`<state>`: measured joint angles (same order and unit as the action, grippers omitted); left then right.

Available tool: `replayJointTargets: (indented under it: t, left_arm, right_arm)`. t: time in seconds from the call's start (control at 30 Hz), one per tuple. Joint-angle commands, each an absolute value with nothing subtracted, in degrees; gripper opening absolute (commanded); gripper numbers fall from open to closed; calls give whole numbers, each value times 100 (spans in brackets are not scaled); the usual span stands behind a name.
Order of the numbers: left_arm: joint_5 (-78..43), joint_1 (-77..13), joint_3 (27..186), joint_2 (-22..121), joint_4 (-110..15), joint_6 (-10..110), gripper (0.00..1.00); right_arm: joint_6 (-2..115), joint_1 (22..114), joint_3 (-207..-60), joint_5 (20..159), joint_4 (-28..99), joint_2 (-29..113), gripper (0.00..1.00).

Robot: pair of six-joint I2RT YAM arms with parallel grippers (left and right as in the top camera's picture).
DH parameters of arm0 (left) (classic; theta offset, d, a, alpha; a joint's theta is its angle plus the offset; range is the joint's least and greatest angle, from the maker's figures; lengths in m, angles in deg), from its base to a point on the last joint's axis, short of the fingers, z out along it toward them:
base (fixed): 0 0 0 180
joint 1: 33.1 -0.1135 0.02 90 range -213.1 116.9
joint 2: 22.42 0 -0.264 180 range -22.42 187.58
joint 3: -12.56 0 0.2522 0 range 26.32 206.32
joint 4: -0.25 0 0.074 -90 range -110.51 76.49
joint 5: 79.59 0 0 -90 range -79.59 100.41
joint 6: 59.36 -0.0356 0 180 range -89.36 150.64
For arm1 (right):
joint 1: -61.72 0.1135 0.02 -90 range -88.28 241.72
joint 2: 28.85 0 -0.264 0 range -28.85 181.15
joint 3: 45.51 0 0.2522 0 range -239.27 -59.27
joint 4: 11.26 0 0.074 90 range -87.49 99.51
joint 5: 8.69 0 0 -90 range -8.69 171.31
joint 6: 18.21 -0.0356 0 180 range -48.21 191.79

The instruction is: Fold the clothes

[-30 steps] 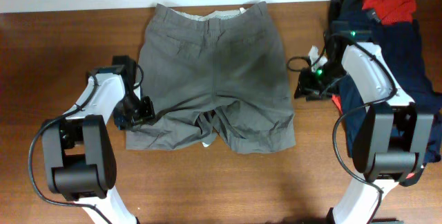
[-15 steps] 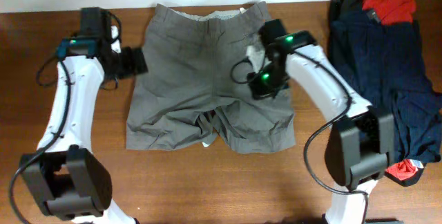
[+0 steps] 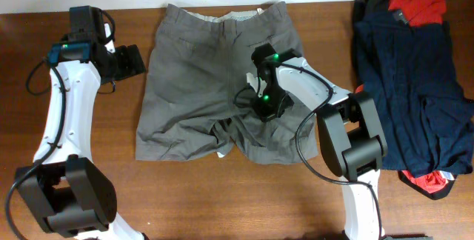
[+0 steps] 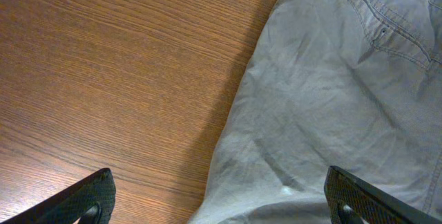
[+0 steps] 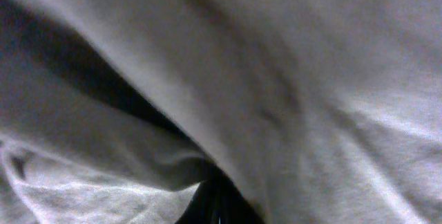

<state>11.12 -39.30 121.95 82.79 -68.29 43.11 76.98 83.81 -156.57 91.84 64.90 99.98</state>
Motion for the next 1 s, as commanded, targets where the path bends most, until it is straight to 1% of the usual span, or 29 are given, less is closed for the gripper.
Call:
replayJointTargets:
  t: [0.0, 0.27, 0.33, 0.4, 0.43, 0.5, 0.53, 0.57, 0.67, 0.73, 0.8, 0.83, 0.93, 0.97]
  left_arm:
    - [1169, -3926, 12237, 8207, -6825, 4259, 96]
    - [1174, -3718, 12237, 8216, -6797, 4256, 96]
    - [1171, -3657, 12237, 8257, -6694, 4256, 96]
    - [1169, -3613, 12237, 8303, -6556, 4256, 96]
    - [1143, -3572, 12237, 8351, -6421, 4250, 96]
    - [791, -3469, 12237, 8526, -5861, 3819, 96]
    - [645, -3429, 12237, 8626, -5590, 3693, 96]
    - [525, -3384, 12239, 8834, -5135, 3675, 96]
    - [238, -3379, 12348, 9245, -4582, 3607, 94]
    - [-7, -3379, 12724, 9697, -4502, 3546, 91]
    - [-234, -3362, 13489, 10314, -4821, 3365, 89]
    - [-358, -3309, 14414, 10911, -5347, 3168, 89]
    - [-354, -3200, 15699, 11726, -5964, 2921, 89]
    - [-356, -3150, 16366, 12156, -6228, 2908, 89]
  right_arm:
    - [7755, 7896, -15668, 8937, 6256, 10121, 4]
    - [7718, 6547, -15668, 8989, 5384, 10339, 6]
    - [7692, 6171, -15830, 9077, 5231, 10337, 12]
    - [7690, 5983, -16122, 9131, 5416, 10333, 22]
    - [7692, 5854, -16551, 9293, 5795, 10329, 28]
    - [7696, 5708, -17499, 9748, 6614, 10329, 41]
    - [7698, 5684, -17939, 9896, 6979, 10326, 45]
    - [7760, 5712, -18859, 10080, 7738, 10326, 50]
    - [7889, 5885, -20011, 10080, 8627, 10326, 57]
    - [7954, 6119, -20806, 10049, 9230, 10326, 57]
    - [7998, 6333, -21254, 9931, 9560, 10326, 57]
    - [7996, 6530, -21508, 9785, 9755, 10326, 59]
    - [7994, 6748, -21595, 9715, 9899, 10320, 61]
    - [7994, 6838, -21595, 9713, 9958, 10320, 61]
